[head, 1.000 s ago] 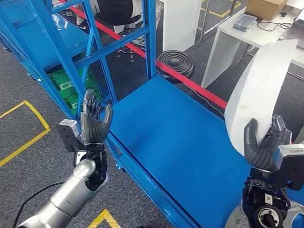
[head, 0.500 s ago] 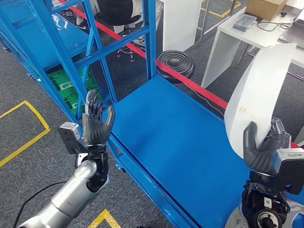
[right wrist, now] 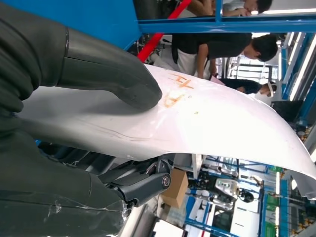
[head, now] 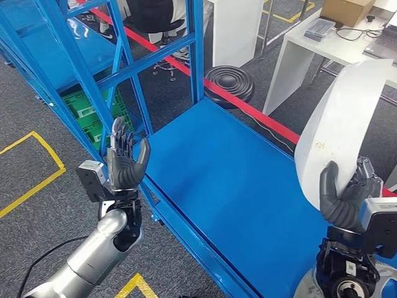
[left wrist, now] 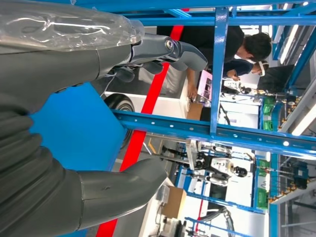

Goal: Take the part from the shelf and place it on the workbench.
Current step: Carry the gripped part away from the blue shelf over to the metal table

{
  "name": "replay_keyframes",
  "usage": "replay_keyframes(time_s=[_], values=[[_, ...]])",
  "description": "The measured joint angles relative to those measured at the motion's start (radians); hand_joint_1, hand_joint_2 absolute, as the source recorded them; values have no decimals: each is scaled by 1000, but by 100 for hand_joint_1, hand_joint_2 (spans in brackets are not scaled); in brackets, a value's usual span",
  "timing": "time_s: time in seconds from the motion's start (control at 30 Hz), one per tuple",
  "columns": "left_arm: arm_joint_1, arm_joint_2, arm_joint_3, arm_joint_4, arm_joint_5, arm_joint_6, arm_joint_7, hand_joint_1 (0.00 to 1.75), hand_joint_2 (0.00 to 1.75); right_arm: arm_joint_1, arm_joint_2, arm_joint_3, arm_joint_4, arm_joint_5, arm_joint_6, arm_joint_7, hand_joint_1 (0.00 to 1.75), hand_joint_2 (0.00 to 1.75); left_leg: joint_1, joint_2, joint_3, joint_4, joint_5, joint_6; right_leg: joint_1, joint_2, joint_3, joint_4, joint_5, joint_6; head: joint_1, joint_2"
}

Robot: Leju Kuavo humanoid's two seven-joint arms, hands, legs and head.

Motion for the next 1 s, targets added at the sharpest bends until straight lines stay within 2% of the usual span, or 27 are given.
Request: replay_keyframes(time_s=[0.53,1.0], values=[[0,0,0,0,-3,2,2,0,175,8,-5,0,-12,0,-8,-1,175,175,0,0,0,0,0,0,0,0,0,0,0,0,0,0],[2,6,0,-7,-29,47,8,0,175,1,-9,11,-27,-5,-8,-4,175,175,0,0,0,0,0,0,0,0,1,0,0,0,0,0]])
